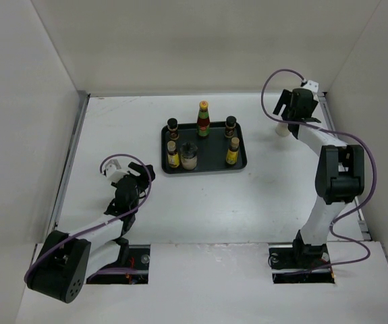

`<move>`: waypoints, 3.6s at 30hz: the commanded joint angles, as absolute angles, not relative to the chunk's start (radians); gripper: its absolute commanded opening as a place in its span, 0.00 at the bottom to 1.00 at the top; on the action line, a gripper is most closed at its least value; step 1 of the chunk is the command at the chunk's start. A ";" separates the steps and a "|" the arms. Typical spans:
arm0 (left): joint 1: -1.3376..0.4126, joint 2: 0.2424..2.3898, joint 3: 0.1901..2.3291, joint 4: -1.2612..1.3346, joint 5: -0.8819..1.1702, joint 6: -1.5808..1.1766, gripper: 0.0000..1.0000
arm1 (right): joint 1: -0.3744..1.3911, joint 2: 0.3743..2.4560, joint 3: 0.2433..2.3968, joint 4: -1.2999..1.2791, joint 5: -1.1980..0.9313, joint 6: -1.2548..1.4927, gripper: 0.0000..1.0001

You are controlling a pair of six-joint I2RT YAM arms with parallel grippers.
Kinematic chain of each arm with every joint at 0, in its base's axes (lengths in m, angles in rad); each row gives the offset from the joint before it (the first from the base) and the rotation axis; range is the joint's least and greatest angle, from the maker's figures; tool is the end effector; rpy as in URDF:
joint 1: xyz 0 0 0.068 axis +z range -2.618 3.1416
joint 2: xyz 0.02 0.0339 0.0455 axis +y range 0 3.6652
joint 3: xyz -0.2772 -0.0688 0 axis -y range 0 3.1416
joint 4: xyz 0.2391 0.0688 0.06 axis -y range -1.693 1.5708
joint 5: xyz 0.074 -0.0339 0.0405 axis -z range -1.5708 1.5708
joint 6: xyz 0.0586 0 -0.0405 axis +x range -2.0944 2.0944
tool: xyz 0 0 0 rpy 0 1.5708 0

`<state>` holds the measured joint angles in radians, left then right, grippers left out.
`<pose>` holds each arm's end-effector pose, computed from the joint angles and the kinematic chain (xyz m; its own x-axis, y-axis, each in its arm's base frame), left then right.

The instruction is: Organize the condiment bottles

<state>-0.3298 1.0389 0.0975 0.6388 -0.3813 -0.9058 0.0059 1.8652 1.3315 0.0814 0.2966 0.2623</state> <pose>0.1880 -0.0413 0.1562 -0.1461 -0.7220 -0.6763 -0.2438 0.6888 -0.6827 0.4539 -0.0144 0.2520 -0.3554 0.2459 -0.9018 0.3618 0.9258 0.1099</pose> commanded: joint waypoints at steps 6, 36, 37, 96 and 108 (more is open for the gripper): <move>-0.334 1.038 0.109 0.676 -0.377 -0.908 0.71 | -0.015 1.931 1.408 0.075 0.302 0.268 0.84; -0.334 1.003 0.100 0.670 -0.385 -0.908 0.71 | 0.617 1.508 1.273 0.264 0.278 0.147 0.51; -0.334 1.005 0.101 0.670 -0.387 -0.908 0.71 | 0.625 1.517 1.273 0.262 0.269 0.141 0.51; -0.335 1.025 0.106 0.678 -0.374 -0.907 0.71 | 0.737 1.594 1.137 0.319 0.328 0.084 0.80; -0.312 0.969 0.094 0.644 -0.448 -0.902 1.00 | 0.699 1.183 0.728 0.625 0.714 0.201 1.00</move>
